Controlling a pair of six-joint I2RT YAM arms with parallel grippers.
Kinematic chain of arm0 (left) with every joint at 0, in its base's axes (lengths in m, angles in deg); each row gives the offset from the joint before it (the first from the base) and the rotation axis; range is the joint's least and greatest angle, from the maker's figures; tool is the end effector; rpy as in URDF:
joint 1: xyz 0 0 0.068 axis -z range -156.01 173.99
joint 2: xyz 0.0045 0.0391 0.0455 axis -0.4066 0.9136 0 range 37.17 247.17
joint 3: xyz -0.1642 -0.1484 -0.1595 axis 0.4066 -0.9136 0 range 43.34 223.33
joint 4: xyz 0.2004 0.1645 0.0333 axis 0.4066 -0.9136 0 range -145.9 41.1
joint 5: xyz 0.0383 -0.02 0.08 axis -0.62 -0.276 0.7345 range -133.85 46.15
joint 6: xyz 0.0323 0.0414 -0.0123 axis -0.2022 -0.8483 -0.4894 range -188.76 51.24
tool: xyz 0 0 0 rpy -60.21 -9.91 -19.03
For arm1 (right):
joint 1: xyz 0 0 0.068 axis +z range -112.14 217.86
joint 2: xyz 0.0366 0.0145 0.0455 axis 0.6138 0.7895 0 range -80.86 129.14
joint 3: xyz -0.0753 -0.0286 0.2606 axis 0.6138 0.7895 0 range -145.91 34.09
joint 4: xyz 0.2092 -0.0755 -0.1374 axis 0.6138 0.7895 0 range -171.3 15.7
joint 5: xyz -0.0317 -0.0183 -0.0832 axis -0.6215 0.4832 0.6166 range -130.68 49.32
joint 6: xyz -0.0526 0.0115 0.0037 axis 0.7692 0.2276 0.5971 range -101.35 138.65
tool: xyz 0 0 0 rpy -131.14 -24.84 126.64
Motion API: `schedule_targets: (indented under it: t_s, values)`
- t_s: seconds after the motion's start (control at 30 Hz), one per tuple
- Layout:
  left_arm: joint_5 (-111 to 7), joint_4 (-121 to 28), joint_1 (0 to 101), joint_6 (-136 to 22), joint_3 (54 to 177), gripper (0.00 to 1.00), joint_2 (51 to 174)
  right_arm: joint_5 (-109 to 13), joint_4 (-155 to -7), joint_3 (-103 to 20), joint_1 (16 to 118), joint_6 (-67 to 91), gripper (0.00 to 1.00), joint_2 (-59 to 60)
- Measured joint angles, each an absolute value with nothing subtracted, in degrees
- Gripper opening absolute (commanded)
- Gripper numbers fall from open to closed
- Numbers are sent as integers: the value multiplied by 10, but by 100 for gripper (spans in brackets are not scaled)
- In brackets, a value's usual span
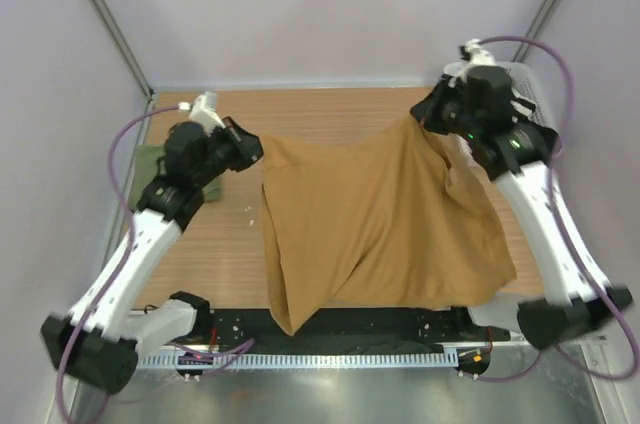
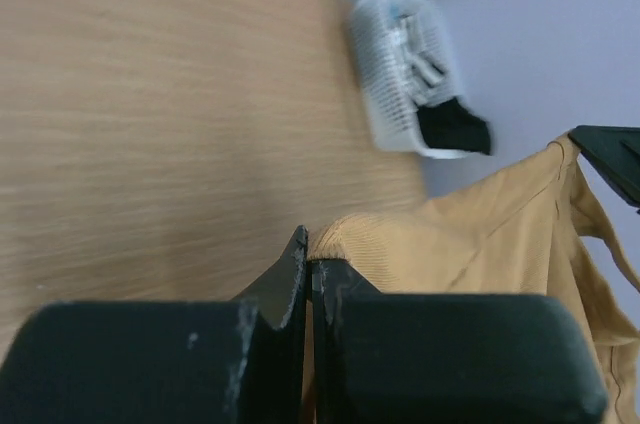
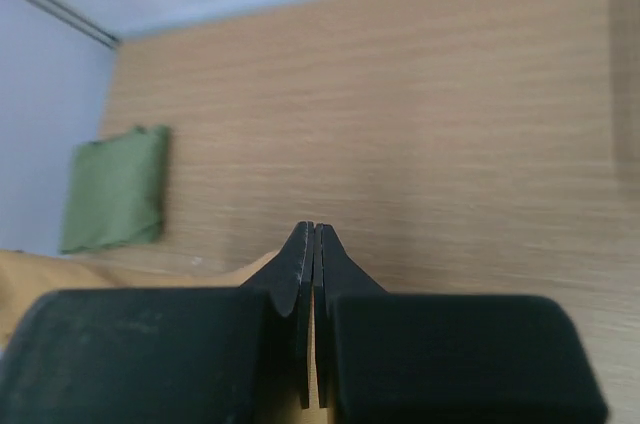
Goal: Fold and stack the tank tops
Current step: Flatten the tank top out
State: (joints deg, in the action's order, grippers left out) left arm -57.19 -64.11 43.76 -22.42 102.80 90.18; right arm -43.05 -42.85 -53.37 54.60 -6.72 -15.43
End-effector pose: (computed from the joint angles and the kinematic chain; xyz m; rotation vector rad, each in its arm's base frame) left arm 0.1904 -0.0771 0.3950 -0.2416 1.8212 -1.0344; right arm 0.2102 0.0648 0.4700 0.1133 1.8897 0.5450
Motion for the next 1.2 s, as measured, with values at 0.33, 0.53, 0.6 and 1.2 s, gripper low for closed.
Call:
schedule_targets:
  t_s: [0.33, 0.53, 0.6, 1.2]
  values:
    - [-575, -527, 387, -195, 1072, 59, 1400, -430, -460, -573, 458, -103, 57, 301]
    - [-539, -530, 382, -194, 1064, 62, 1382, -444, -482, -519, 456, -104, 49, 263]
    - [-532, -530, 382, -194, 1064, 61, 1361, -452, -498, -518, 457, -103, 48, 255]
    - [-553, -564, 398, -202, 1143, 54, 1441, -453, -511, -650, 460, -75, 45, 428]
